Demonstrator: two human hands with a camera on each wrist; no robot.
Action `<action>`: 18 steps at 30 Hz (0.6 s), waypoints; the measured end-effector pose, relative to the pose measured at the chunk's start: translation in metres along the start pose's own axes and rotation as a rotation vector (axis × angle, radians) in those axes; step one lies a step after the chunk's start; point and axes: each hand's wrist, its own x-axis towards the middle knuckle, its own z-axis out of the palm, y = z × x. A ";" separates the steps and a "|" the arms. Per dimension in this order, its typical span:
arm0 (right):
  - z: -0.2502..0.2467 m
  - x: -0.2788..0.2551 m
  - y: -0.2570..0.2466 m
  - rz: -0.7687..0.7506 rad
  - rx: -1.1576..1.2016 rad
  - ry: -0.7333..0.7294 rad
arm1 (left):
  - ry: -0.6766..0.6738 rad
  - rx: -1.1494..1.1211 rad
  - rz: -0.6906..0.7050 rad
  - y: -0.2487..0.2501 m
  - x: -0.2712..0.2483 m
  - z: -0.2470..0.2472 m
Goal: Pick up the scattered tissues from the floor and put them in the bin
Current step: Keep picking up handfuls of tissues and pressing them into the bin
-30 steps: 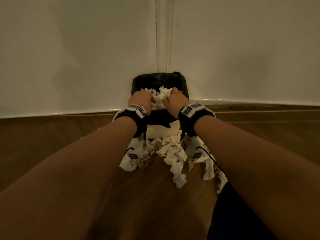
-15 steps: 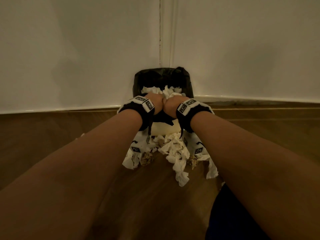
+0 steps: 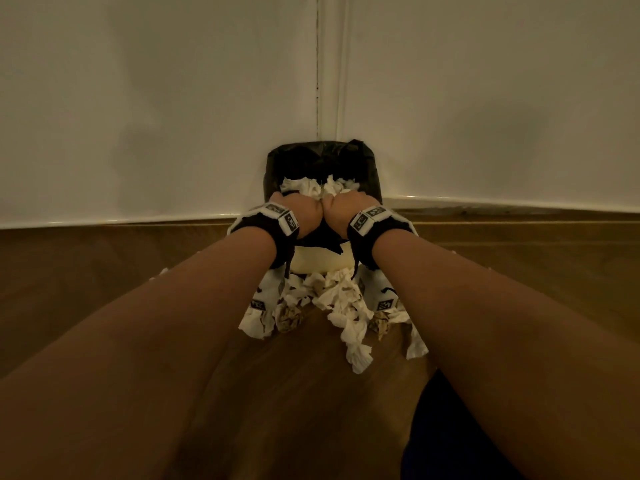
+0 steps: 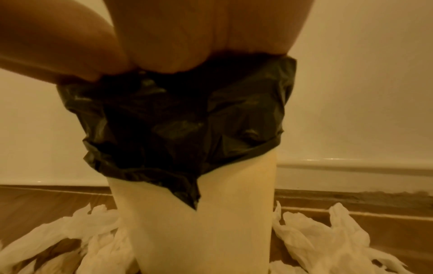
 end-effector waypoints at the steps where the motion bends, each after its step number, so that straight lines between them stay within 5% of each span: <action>1: 0.000 0.000 0.000 0.000 0.026 0.014 | 0.067 0.023 0.017 0.001 -0.004 0.002; 4: -0.008 -0.002 0.005 -0.018 0.047 0.060 | 0.236 -0.057 0.032 0.009 -0.017 0.011; 8: -0.022 -0.009 0.014 -0.003 0.101 0.238 | 0.523 -0.440 -0.004 0.024 -0.039 0.025; 11: -0.030 -0.021 0.026 0.016 0.098 0.326 | 0.679 -0.385 0.011 0.041 -0.060 0.042; 15: -0.035 -0.040 0.058 0.143 0.154 0.343 | 0.765 -0.351 0.064 0.067 -0.081 0.067; 18: -0.018 -0.057 0.090 0.284 0.280 0.304 | 0.609 -0.355 0.096 0.080 -0.090 0.089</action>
